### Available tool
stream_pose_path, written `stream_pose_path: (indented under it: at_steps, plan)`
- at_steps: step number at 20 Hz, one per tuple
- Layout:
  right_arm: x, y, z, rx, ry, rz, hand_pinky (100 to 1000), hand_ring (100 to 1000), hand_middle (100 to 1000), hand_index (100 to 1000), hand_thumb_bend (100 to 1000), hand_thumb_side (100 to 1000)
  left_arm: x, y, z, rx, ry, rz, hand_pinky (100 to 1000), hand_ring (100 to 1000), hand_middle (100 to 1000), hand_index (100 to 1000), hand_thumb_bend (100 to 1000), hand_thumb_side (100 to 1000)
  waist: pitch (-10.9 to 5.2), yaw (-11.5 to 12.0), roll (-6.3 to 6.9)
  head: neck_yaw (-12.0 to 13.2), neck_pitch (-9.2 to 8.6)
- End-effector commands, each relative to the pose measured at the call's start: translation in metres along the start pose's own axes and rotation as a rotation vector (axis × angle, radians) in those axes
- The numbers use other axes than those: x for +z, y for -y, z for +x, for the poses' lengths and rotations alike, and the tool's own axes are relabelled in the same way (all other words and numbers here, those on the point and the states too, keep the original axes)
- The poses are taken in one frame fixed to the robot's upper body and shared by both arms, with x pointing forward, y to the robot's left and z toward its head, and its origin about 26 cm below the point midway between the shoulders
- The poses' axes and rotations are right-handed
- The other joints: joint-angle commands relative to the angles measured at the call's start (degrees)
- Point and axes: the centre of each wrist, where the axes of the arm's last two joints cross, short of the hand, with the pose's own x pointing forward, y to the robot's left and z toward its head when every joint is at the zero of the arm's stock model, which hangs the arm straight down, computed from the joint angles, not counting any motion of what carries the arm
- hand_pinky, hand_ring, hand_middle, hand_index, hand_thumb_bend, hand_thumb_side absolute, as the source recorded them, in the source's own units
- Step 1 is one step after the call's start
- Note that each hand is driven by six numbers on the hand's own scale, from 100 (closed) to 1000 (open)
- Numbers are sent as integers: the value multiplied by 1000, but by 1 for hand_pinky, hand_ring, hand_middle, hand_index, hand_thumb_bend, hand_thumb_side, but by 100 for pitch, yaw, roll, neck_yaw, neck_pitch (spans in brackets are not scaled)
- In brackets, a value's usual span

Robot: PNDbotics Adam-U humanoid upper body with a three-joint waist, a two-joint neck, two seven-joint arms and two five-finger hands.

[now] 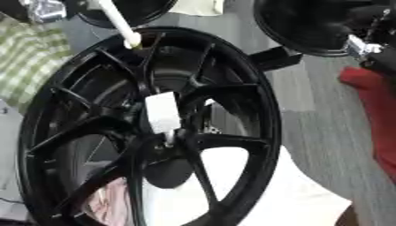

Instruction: Pull the pin out of the wheel hub.

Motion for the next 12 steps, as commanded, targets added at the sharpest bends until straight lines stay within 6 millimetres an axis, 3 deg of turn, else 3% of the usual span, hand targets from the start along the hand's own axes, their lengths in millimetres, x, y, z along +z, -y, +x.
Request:
stream_pose_path:
  at_steps: [1, 7, 12]
  plan:
    - [-1, 9, 11, 28, 29, -20, 866, 682, 618, 686, 440, 169, 43, -28, -11, -19, -88, 151, 643, 482, 313, 401, 100, 253, -174, 33, -21, -60, 41]
    - [0, 15, 16, 36, 58, -62, 864, 682, 617, 686, 449, 161, 132, -33, -48, -22, -341, 372, 646, 483, 318, 407, 100, 257, -174, 122, -91, -159, 68]
    - [1, 17, 18, 32, 75, -87, 863, 680, 616, 685, 455, 158, 177, -7, -75, -20, -522, 454, 647, 491, 331, 421, 100, 254, -187, 198, -177, -190, 27]
